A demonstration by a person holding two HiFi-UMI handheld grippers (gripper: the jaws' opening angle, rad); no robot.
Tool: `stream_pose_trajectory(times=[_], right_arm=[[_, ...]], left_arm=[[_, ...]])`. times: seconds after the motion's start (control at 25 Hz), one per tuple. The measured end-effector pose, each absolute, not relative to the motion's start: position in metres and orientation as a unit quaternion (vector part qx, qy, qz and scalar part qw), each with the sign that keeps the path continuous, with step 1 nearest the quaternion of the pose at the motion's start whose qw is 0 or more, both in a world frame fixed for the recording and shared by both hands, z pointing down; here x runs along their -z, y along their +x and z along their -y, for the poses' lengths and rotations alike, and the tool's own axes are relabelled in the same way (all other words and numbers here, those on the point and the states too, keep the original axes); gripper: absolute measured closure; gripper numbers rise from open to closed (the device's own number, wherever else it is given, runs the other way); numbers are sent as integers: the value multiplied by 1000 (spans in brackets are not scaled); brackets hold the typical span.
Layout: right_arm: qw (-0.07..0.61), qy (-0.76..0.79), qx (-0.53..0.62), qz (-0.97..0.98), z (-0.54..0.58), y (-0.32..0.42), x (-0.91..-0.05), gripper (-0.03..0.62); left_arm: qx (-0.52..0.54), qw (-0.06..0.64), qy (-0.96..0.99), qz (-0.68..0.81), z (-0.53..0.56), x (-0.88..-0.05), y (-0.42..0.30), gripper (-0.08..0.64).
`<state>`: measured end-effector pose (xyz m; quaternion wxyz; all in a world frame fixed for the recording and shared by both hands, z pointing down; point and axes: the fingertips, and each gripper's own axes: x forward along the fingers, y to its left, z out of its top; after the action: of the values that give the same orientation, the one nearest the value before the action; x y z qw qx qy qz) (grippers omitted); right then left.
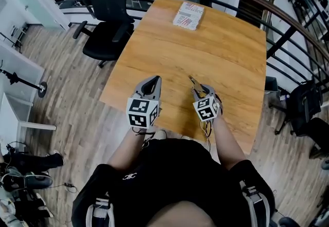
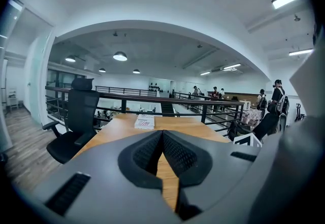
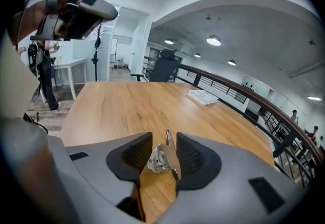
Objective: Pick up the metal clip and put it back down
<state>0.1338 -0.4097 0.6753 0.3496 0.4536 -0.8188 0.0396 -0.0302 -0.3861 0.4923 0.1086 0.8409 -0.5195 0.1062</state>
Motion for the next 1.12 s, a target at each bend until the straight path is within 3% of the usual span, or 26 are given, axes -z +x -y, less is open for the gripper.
stream_pose_trajectory(times=[0.56,0.68,0.72,0.8,0.92,1.12], right_arm=[[464,452,-45,761,403,149,-752,430],[475,462,-22,749,406,151,-753,449],[481,465,-10,743,408,152,-752,494],[492,468,8,735,409,153,-749,512],[482,481,15,732,411,153,-741,536],[390,522,-52,757,410,150,-702,568]], left_arm=[[-100,112,833,533,377,-487,-40,546],[-99,111,829,539,374,-486,-47,546],[-99,111,828,541,373,-485,-50,546],[-98,112,826,544,370,-485,-54,546],[-95,111,825,546,368,-483,-58,546],[-86,112,828,543,366,-480,-61,546]])
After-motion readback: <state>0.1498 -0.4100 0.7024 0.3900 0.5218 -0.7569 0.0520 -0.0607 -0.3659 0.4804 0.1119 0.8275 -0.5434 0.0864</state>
